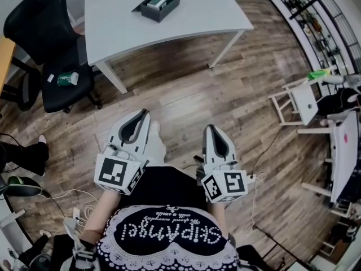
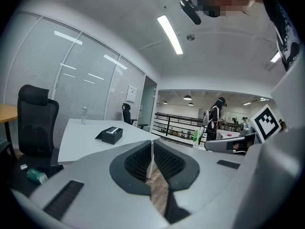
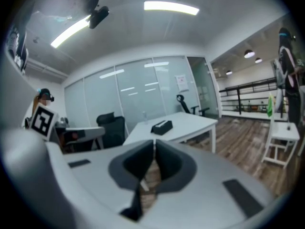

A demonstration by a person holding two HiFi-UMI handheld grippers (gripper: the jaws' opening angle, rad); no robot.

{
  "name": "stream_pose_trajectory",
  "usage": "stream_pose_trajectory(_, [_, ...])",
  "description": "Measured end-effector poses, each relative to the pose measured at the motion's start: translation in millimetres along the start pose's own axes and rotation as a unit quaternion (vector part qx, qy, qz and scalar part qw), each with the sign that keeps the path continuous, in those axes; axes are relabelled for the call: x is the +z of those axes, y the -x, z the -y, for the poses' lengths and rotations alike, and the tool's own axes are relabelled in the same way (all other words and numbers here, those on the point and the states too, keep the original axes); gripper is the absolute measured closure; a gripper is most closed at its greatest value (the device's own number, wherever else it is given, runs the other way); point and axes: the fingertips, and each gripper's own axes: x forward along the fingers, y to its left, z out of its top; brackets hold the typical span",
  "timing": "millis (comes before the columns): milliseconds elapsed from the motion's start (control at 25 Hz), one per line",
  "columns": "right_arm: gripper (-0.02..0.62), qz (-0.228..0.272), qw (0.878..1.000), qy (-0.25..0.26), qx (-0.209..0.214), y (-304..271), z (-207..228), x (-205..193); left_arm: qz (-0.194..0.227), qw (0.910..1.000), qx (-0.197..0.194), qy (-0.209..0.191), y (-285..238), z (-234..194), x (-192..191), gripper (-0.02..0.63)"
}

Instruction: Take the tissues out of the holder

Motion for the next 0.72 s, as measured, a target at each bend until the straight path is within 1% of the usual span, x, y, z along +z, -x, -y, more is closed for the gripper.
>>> stream_pose_trajectory(200, [0.56,-0.013,1.0,0.002,-0.006,-29.1,11.9,6.5,-0.015,0.9999,-0.005,0.004,-28.5,-20.1,-1.8,0.565])
stream_pose_trajectory(360, [0.56,-0.019,1.0,0.005,-0.012,-55.8,18.5,20.6,-0.023,0.9997,-0.011,0.003,-52.7,-40.6,6.0,0.565])
stream_pose_trajectory(480, [0.56,-0.017,1.0,0.007,-0.019,-74.3,25.5,32.7,-0.019,0.9997,-0.015,0.004,-70.3,-54.6,16.3,0.565])
stream_pose_trajectory(640, [0.56,-0.012,1.0,0.005,-0.027,-96.6,29.1,43.7,-0.013,0.9997,-0.011,0.017,-85.9,-74.3,24.2,0.565])
stream_pose_trajectory(720, [0.56,-0.011,1.0,0.005,-0.028,-106.3,27.9,46.8,-0.013,0.9997,-0.012,0.015,-91.3,-82.5,26.4,0.565])
